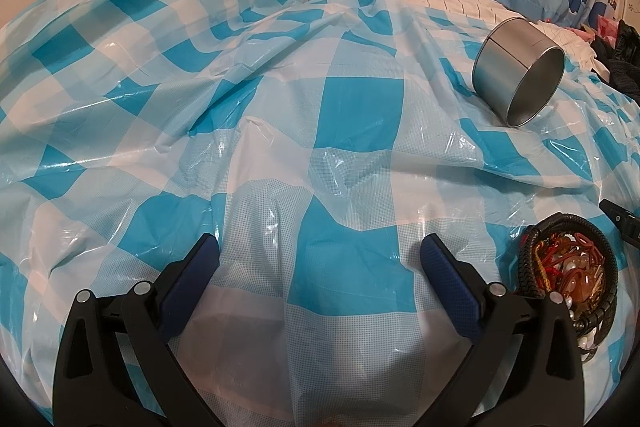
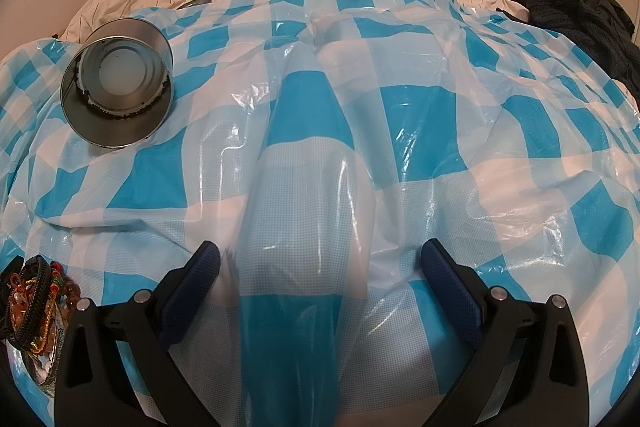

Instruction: Organize jewelry

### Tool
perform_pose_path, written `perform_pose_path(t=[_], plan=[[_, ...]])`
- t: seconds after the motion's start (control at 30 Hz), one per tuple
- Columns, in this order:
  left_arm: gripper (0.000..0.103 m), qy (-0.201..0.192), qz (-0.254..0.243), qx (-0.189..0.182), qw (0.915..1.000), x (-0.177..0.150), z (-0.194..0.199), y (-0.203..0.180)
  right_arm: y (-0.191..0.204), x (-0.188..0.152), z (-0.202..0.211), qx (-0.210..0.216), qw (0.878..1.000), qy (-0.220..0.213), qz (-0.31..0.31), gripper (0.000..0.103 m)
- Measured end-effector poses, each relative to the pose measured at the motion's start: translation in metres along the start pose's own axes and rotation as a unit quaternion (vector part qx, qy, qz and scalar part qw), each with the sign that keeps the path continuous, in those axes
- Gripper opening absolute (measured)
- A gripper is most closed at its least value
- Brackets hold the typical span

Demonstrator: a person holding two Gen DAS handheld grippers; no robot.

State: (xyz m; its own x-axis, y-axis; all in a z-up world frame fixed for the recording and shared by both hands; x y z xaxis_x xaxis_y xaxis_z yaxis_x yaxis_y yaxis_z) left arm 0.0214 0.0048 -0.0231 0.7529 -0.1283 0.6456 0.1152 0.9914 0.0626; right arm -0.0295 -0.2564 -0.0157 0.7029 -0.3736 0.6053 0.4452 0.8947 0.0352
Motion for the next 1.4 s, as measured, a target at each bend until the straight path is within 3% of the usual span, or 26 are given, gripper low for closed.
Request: perform_pose_path(t=[0.9,1.13,1.33,1.4], plan=[[0.097,-0.002,-0.001,0.001,1.0,-0.002,0.0,-0.001,0.001,-0.001,0.0,-0.002,1.0,-0.002,0.002,0.096],[0.096,0.0,-0.001,0.0,1.0,-0.002,0.0,-0.002,-0.003,0.002,-0.005,0.005,1.0,0.017,-0.009,0.096],[0.096,-0.013,0.044,-0.026,0.9986,0.013,0.017,0.018,-0.003,0.006,-0.006,0.0,1.0,0.024,-0.009,0.097],[0.096,-0.024,0.045,-0.062,0.9968,0.021,0.029,0.016,-0.001,0.008,-0.006,-0.004,0.999,0.031,-0.01,0.096]])
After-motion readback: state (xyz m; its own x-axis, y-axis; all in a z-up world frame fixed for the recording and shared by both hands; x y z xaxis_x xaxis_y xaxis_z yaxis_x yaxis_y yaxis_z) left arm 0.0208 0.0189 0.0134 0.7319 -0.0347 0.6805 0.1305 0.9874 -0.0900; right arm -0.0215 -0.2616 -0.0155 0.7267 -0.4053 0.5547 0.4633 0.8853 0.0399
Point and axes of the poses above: each gripper's, at about its wrist camera, not at the fingertips, and z roughly against the way its jaws point, y to its left, x to its top, the point moved 3 cm from there along -z, roughly the way its jaws point, and after that the axes turned 5 degrees about -z, right-handed, at the moved point
